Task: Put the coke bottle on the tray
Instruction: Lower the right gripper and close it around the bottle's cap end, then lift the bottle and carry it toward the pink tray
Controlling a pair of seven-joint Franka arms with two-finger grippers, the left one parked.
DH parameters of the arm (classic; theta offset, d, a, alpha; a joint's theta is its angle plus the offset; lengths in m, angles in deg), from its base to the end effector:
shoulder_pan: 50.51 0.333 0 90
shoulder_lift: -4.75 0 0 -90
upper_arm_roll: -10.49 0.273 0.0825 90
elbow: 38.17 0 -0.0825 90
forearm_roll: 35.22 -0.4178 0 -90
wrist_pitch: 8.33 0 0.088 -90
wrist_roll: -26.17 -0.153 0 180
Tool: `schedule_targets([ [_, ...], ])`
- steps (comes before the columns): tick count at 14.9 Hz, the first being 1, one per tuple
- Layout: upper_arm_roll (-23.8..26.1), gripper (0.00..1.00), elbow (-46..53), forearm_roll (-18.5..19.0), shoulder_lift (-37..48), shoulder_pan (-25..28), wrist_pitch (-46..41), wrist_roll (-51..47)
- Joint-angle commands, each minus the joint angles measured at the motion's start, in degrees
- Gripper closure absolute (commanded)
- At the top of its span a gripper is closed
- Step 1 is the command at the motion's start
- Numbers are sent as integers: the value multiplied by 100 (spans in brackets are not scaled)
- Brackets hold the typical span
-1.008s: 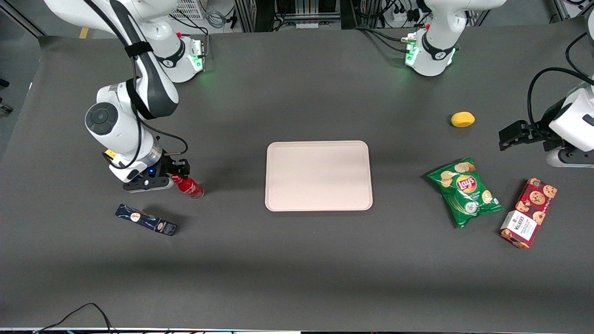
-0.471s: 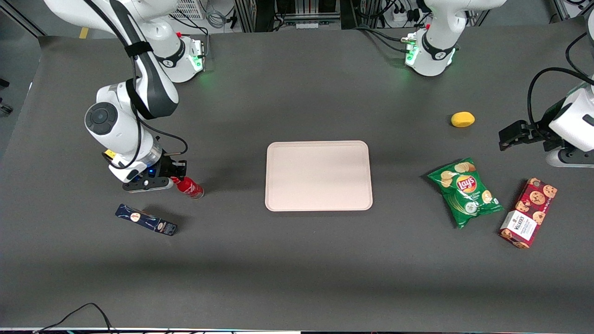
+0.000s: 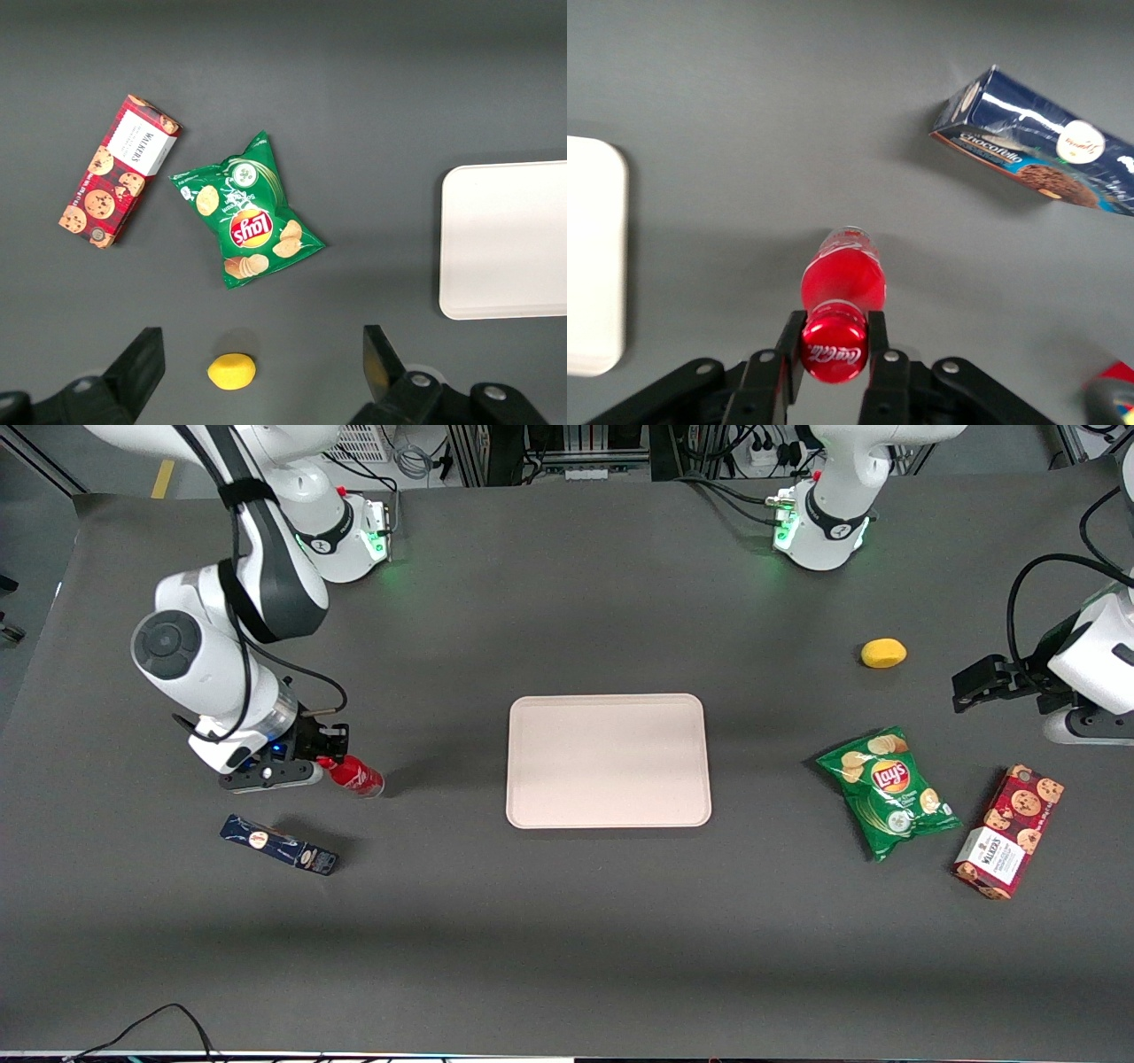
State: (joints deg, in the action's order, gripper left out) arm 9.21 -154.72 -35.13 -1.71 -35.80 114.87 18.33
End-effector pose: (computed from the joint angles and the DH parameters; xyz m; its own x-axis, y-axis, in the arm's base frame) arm 0.5802 0.1384 0.2839 0.9951 0.0984 0.0038 0.0984 -0.9951 0.0033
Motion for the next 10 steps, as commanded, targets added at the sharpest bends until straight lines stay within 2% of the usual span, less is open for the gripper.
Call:
schedule_targets([
  [1,198,100,1017,70,119,32,-1242,-261],
  [6,874,100,2003,79,67,40,-2149,-1042],
  [10,1401,100,2670,88,-240,207,-2274,-1929],
])
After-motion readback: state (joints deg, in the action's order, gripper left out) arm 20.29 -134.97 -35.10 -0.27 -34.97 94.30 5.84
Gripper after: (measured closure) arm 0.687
